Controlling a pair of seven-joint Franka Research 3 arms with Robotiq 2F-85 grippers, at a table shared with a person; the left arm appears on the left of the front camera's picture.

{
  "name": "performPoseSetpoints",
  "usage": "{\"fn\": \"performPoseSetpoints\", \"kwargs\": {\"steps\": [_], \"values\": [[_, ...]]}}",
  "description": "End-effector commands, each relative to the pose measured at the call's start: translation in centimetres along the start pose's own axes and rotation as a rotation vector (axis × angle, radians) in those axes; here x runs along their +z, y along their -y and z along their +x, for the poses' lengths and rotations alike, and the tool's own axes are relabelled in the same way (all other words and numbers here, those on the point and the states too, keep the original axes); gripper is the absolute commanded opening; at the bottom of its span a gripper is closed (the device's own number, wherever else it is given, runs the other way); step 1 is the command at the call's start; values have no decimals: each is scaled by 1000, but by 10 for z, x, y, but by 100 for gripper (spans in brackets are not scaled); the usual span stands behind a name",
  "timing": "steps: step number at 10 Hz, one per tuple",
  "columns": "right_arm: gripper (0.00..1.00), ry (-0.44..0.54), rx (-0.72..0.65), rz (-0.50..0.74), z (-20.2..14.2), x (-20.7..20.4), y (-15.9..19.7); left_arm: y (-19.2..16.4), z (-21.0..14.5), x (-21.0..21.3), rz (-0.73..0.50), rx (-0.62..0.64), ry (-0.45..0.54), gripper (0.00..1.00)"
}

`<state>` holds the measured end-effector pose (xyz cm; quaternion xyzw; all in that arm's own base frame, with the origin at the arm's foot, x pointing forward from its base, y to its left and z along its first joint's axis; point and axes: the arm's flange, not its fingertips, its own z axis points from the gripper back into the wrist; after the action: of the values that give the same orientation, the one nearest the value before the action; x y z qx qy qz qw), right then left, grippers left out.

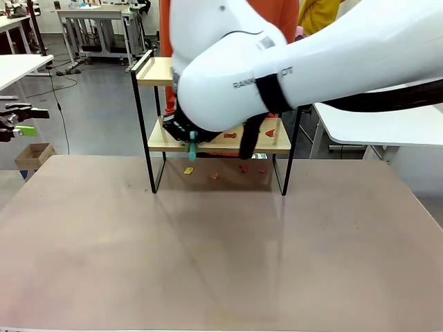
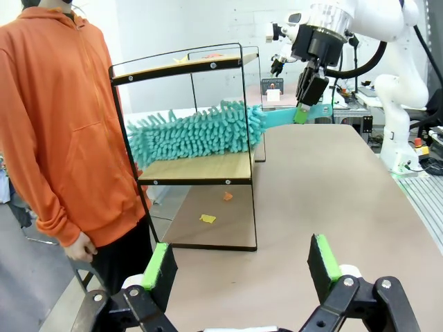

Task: Clean the shelf.
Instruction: Clean the specific section of the Shelf indicated by the human with the Duster.

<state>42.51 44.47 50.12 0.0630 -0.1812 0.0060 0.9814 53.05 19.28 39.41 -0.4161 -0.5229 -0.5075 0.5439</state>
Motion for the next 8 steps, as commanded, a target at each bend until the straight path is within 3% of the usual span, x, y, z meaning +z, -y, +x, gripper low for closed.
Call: {"fn": "performPoseSetpoints", "kwargs": {"steps": [1,8], "values": [[13,-17,0,4,-17,12,38,2,3,-1,-5,-4,7,100],[13,-31,-122,-170,-30,46,137,2,3,-1,-5,-4,7,100]]}}
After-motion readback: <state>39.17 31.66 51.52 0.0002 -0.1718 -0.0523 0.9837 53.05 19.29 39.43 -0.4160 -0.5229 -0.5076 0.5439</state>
